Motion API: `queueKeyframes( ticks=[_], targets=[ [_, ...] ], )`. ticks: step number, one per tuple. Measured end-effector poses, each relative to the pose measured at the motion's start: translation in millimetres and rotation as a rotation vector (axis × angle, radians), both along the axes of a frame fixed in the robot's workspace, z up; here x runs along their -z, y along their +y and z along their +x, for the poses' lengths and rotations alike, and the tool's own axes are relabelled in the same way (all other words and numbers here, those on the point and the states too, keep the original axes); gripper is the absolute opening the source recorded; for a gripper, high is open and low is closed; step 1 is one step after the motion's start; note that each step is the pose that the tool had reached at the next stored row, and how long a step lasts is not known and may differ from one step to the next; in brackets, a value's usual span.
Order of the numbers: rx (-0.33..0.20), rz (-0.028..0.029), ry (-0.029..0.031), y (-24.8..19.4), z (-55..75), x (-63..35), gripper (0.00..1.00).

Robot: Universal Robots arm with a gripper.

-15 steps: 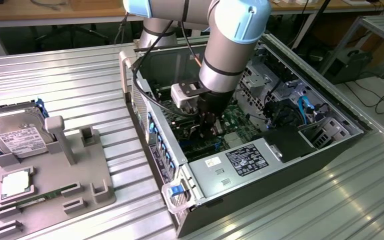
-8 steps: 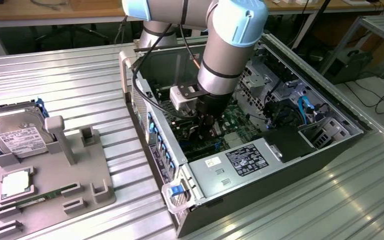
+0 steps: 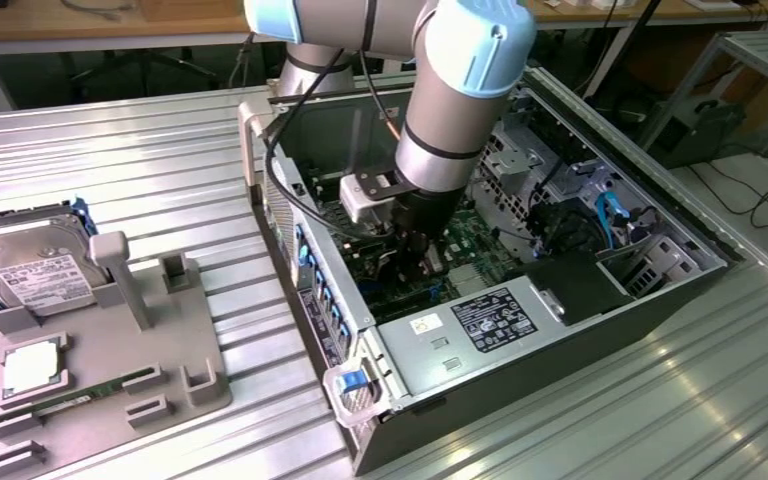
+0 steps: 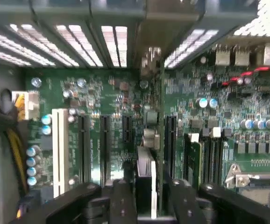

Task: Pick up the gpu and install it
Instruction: 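Insert the gpu into the slot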

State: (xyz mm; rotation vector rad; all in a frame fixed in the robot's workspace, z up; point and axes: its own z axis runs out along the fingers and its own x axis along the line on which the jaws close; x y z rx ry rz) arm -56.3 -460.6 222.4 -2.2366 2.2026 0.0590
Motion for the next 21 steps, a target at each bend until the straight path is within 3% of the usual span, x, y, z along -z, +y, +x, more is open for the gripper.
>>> queueKeyframes(
  ticks=[3, 6, 8, 16, 19, 21],
  targets=[
    [0.000, 0.0007, -0.0038, 0.2, -0.1, -4.4, 0.35],
    [0.000, 0.0006, -0.0094, 0.3, 0.0, -15.5, 0.35],
    [0.000, 0.0008, -0.0170, 0.7, 0.0, -30.1, 0.35],
    [0.000, -0.0027, -0.0347, 2.5, 0.0, -65.8, 0.35],
    [0.000, -0.0034, -0.0360, 2.7, 0.0, -67.3, 0.34],
    [0.000, -0.0034, -0.0360, 2.7, 0.0, -67.3, 0.21]
  ],
)
